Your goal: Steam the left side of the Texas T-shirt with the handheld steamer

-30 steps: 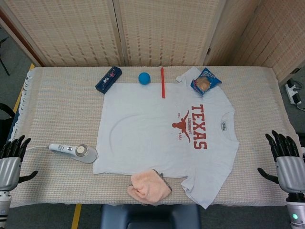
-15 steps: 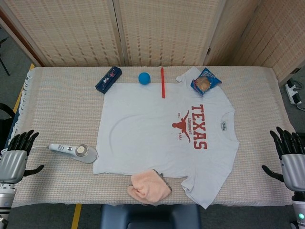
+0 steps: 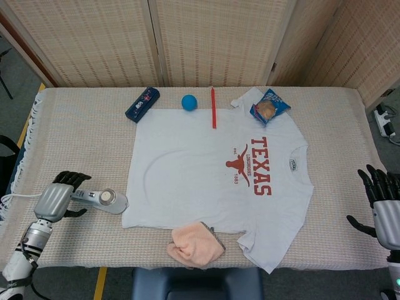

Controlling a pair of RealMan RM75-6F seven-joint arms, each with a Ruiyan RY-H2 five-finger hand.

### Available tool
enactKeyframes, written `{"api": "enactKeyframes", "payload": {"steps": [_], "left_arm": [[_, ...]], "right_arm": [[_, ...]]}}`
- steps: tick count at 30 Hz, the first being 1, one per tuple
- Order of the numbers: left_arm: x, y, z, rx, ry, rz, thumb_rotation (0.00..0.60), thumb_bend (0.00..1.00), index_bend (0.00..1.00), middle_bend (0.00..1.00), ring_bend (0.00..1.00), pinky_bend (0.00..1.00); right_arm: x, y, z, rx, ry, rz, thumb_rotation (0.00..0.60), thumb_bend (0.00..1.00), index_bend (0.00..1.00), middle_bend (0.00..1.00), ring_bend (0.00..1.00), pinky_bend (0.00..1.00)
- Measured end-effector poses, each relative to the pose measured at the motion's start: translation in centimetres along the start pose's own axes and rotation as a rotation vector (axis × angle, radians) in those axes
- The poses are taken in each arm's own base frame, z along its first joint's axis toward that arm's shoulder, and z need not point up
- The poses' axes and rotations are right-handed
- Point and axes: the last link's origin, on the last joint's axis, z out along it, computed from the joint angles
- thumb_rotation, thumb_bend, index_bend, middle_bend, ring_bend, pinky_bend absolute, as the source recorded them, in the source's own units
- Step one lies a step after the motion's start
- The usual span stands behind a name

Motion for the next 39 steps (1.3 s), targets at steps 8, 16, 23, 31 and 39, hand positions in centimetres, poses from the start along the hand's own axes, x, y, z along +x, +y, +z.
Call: {"api": "enactKeyframes", "payload": {"steps": [8, 16, 23, 31, 39], "left_arm": [[-1.4, 1.1, 2.2, -0.034, -0.037, 0.064, 0.6, 0.22, 0.37, 0.37, 0.27, 0.2], [-1.9, 0.8, 2.6, -0.003, -0.104, 0.119, 0.6, 0.23, 0.46, 0.47, 0.37, 0.21], [-1.4, 0.6, 0.7, 0.041, -0.165, 0.113, 0.6, 0.23, 0.45, 0.51, 0.4, 0.21], [-1.1, 0.8, -1.0, 0.063, -0.193, 0.06, 0.6, 0.23, 0.42, 0.48, 0.39, 0.21], [-2.3, 0.5, 0.6, 0.094, -0.142, 0.12, 0.6, 0.23, 0.44, 0.49, 0.39, 0.21]], "right_arm": [[-0.4, 0.3, -0.3, -0.013, -0.011, 0.007, 0.6, 0.0, 0.0, 0.0, 0.0, 0.0], [-0.6, 0.5, -0.3, -0.016, -0.025, 0.005, 0.6, 0.0, 0.0, 0.0, 0.0, 0.0], [-0.9, 0.2, 0.0, -0.004, -0.033, 0.009, 0.6, 0.0, 0.0, 0.0, 0.0, 0.0], [-1.2, 0.1, 0.2, 0.003, -0.039, 0.016, 0.6, 0.0, 0.0, 0.0, 0.0, 0.0], [-1.1, 0.5, -0.1, -0.007, -0.041, 0.018, 0.6, 0.0, 0.0, 0.0, 0.0, 0.0]]}}
